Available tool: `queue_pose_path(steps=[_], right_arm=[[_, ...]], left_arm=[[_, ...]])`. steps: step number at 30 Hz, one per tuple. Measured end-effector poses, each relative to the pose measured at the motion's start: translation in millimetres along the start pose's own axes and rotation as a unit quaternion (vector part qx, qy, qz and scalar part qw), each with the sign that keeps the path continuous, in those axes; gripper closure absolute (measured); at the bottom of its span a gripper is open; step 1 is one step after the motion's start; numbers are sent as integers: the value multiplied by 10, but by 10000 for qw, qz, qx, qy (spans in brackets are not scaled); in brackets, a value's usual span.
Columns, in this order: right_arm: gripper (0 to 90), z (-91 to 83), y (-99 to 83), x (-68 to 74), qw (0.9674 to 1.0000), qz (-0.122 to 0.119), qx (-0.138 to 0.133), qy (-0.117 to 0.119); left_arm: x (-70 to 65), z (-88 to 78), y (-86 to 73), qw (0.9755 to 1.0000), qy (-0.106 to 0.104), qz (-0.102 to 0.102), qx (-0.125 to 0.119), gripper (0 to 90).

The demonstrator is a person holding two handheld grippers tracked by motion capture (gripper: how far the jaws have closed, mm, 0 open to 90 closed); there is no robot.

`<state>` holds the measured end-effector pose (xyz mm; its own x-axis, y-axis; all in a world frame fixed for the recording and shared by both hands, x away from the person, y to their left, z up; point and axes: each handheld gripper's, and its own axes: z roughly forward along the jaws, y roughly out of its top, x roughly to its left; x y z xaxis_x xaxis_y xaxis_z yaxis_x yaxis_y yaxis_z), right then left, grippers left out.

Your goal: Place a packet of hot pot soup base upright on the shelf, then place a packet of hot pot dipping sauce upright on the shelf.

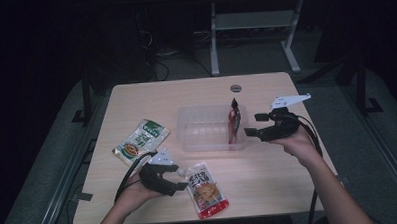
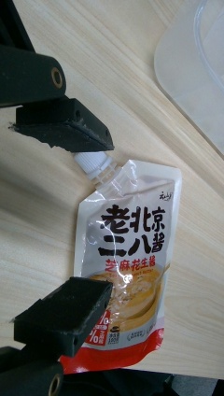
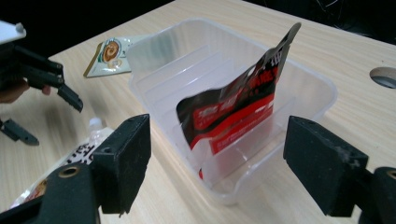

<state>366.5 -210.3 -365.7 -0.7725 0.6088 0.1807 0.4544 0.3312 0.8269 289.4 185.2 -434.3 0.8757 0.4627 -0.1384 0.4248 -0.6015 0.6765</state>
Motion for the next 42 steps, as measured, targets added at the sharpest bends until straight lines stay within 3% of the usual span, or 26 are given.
queue_pose_path(steps=[8, 16, 19, 27, 33, 36, 42], right_arm=[[227, -71, -209, 116, 9995, -164, 254, -3], [227, -134, -452, 198, 9987, -192, 478, -35], [226, -144, -538, 227, 9982, -161, 581, -20], [219, -128, -807, 273, 9958, -127, 901, -59], [213, -34, -828, 287, 9949, -156, 993, 60], [209, 17, -837, 307, 9939, -158, 1085, 86], [207, 46, -829, 322, 9938, -147, 1102, 87]], left_arm=[[-7, -3, 0, 10000, 2, -16, 0, 263], [-19, 5, 1, 10000, 15, -13, -17, 263], [-8, -3, 4, 9999, 28, 88, 40, 263], [-55, 19, 17, 10000, 1, 10, -16, 272], [-131, 18, 85, 9998, -95, 103, -131, 424], [-199, 52, 128, 9994, -272, 102, -181, 548], [-410, 191, 251, 9976, -598, 320, -161, 775]])
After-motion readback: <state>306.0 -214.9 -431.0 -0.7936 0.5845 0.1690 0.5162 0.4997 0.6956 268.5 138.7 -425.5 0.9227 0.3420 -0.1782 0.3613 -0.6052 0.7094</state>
